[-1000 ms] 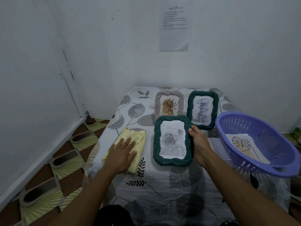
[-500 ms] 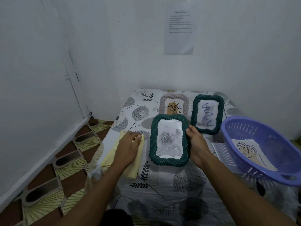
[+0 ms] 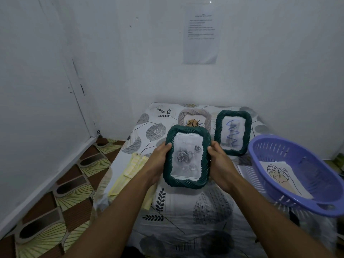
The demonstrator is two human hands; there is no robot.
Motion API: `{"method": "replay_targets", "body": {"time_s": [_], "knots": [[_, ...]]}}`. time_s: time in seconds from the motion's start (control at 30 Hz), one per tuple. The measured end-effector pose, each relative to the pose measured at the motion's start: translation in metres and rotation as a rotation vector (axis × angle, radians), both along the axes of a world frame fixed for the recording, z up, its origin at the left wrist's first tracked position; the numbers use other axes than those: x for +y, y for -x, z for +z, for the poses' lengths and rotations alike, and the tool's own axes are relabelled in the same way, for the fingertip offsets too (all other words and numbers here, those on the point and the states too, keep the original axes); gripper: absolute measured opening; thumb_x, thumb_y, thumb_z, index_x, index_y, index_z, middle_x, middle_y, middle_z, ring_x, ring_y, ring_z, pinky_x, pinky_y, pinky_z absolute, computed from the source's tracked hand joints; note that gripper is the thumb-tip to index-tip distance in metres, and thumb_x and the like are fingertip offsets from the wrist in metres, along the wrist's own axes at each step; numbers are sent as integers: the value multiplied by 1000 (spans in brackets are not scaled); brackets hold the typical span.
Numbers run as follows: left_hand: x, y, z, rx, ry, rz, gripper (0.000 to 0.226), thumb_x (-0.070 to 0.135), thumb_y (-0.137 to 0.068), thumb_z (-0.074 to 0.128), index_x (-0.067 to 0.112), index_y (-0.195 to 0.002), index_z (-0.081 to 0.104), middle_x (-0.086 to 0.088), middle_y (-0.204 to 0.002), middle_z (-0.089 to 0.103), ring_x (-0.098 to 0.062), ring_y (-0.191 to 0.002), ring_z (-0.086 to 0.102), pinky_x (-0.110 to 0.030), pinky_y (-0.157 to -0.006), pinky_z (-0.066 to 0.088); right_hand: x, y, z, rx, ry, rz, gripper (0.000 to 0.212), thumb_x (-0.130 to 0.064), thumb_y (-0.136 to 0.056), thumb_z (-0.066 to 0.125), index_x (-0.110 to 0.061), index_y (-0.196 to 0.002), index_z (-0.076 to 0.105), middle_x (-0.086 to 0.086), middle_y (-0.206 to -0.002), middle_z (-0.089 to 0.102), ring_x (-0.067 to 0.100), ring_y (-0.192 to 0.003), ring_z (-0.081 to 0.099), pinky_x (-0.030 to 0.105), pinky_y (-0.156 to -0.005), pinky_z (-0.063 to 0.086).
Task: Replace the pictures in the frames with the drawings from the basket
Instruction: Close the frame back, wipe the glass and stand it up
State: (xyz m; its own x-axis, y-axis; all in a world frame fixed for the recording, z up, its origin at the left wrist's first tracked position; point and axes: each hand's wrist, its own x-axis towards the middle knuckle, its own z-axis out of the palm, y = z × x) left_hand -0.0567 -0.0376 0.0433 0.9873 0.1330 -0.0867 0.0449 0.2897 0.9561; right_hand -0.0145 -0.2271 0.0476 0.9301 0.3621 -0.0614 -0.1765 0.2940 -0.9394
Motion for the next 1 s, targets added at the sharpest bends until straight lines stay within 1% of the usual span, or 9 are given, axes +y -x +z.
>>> {"method": "replay_targets", "body": {"time_s": [0.07,0.13,0.23,0.3,0.33,0.5,0.67,0.8,1.0], "knots": [[12,-3,-3,-37,-17,9,29,24,-100,41,15,-119,61,-11,-111,71,-27,-101,69,-38,-82,56,3,-1,-4,-11,64,34,27,-28,-104,37,-31,-118,60,2,-112,71,22,-98,68,38,-75,56],[25,-8,-6,-23,17,83,28,22,-98,44,9,-111,65,-16,-106,71,-29,-95,70,-42,-83,57,6,-4,-12,-90,263,44,27,-32,-104,36,-36,-114,61,2,-115,69,20,-100,64,37,-78,53],[42,-20,-7,29,30,250,24,24,-94,48,11,-88,68,-14,-84,73,-24,-74,71,-36,-66,58,-1,-18,-35,-534,892,22,29,-31,-102,36,-28,-123,56,6,-127,61,18,-102,60,37,-86,51],[54,-30,-4,47,-11,297,24,27,-92,48,11,-90,66,-10,-79,73,-21,-70,71,-34,-64,55,-6,-25,-52,-744,1225,57,36,-33,-100,39,-19,-131,51,7,-132,55,24,-114,55,40,-95,46],[59,-36,-3,46,-28,305,25,27,-92,48,11,-90,66,-8,-77,73,-20,-69,71,-33,-65,54,-7,-27,-62,-801,1312,59,38,-34,-98,40,-17,-132,50,6,-133,52,25,-119,50,40,-98,42],[85,-59,-1,60,-60,361,25,31,-89,48,17,-77,65,-1,-65,71,-13,-61,69,-30,-62,53,-8,-26,-91,-871,1437,-26,48,-41,-98,35,-22,-141,39,5,-150,37,21,-138,31,40,-113,22],[114,-87,5,80,-89,437,22,33,-83,49,18,-72,60,-3,-63,67,-20,-64,65,-33,-65,55,-10,-30,-98,-909,1420,-62,48,-42,-98,35,-22,-141,41,4,-150,39,19,-137,33,38,-112,21],[124,-103,-2,103,-89,436,32,36,-79,49,22,-53,62,-2,-59,64,-17,-54,64,-30,-57,55,-9,-30,-98,-906,1421,-65,48,-43,-97,35,-22,-140,42,2,-149,40,18,-136,33,38,-112,21],[126,-122,-12,127,-82,416,22,39,-71,51,18,-72,58,-10,-72,63,-25,-71,63,-46,-76,53,-8,-31,-99,-906,1440,-59,49,-44,-96,32,-24,-140,41,1,-150,38,18,-136,33,38,-112,21]]}}
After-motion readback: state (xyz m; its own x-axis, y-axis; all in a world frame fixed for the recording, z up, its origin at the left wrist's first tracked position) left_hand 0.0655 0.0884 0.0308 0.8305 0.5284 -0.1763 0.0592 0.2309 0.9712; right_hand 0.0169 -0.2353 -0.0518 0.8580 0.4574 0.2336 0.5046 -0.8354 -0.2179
